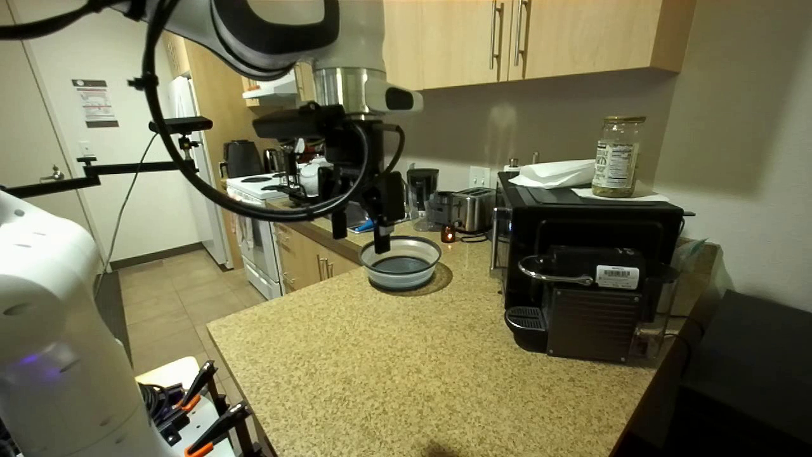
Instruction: Move the bowl
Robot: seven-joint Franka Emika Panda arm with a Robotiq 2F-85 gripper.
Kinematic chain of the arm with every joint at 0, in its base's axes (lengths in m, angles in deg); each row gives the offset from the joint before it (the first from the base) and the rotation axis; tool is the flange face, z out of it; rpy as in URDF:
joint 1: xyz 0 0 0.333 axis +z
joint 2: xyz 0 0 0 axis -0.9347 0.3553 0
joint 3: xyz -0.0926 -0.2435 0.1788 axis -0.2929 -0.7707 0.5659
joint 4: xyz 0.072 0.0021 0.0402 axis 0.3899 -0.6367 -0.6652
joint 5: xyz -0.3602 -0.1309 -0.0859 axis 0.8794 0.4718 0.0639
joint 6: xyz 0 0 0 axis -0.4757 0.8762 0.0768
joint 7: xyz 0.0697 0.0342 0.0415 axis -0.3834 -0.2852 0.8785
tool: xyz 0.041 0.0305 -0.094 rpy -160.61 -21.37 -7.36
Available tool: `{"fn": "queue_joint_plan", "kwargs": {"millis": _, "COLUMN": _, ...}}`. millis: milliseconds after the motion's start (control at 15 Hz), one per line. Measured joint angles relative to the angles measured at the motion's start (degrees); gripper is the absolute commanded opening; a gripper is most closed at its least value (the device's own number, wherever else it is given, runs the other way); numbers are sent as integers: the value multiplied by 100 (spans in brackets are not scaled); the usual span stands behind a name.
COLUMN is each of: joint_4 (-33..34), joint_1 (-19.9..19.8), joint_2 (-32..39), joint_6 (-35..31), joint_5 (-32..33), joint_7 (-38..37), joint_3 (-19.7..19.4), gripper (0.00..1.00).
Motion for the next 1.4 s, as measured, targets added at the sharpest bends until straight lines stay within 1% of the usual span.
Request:
{"fn": "queue_joint_plan", "kwargs": {"millis": 667, "joint_4": 414, "joint_1": 190, "joint_2": 474, "joint_6": -16, "joint_5": -166, "joint_7": 7, "joint_3": 58, "gripper": 100}}
{"fn": "queue_joint_plan", "kwargs": {"millis": 1400, "joint_4": 566, "joint_1": 552, "joint_2": 891, "joint_6": -179, "joint_5": -195, "joint_7": 7, "joint_3": 557, "gripper": 100}}
